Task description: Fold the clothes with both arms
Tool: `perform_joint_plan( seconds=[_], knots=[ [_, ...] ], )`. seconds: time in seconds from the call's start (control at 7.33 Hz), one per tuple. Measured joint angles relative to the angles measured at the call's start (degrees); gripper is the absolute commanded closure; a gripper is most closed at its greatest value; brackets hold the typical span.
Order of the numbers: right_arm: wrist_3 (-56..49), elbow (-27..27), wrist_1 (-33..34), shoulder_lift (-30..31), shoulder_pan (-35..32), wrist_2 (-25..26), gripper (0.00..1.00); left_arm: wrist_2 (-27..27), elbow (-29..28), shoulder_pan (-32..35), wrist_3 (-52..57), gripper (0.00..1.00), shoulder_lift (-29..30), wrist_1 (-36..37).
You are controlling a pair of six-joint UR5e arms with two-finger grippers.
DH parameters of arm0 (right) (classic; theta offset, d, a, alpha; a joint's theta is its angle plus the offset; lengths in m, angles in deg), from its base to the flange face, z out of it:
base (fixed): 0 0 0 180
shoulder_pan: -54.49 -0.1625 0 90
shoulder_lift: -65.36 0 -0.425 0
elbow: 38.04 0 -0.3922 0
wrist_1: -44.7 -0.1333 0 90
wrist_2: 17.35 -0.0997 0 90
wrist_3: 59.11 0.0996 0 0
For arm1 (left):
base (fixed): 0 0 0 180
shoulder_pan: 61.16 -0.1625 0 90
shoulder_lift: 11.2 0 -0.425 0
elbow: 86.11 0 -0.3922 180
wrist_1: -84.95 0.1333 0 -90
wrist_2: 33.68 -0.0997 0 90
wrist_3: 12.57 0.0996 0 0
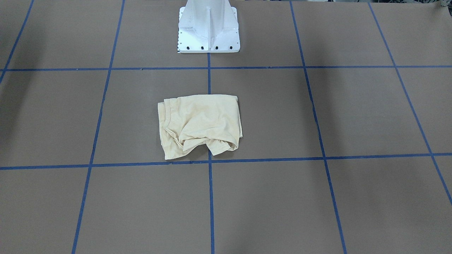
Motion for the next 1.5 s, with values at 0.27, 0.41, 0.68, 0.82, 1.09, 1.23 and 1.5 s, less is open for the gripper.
perform_joint_plan(
  seconds=[0.27, 0.41, 0.68, 0.82, 1.09, 1.23, 1.5],
  knots=[
    [0.0, -1.2, 0.1, 0.1, 0.2, -0.1, 0.00, 0.4, 0.1, 0.0, -1.6, 0.00, -1.0, -0.3],
    [0.0, -1.4, 0.1, 0.2, 0.5, -0.1, 0.00, 0.6, 0.2, -0.2, -1.7, 0.00, -1.9, -0.3],
    [-0.1, -1.5, 0.1, 1.1, 1.1, 0.1, 0.00, 0.7, 0.9, -0.2, -1.7, 0.00, -3.5, -0.4],
    [-0.1, -1.5, 0.0, 1.5, 1.2, 0.1, 0.00, 0.7, 2.0, -0.3, -1.6, 0.00, -4.0, -0.5],
    [-0.2, -1.4, 0.0, 1.9, 1.3, 0.1, 0.00, 0.7, 2.8, -0.3, -1.6, 0.00, -4.2, -0.7],
    [-0.3, -1.4, 0.0, 2.2, 1.3, 0.1, 0.00, 0.7, 3.0, -0.3, -1.6, 0.00, -4.2, -0.7],
    [-0.5, -1.5, -0.1, 2.4, 1.3, 0.1, 0.00, 0.6, 3.0, -0.3, -1.6, 0.00, -4.4, -0.6]
  ],
)
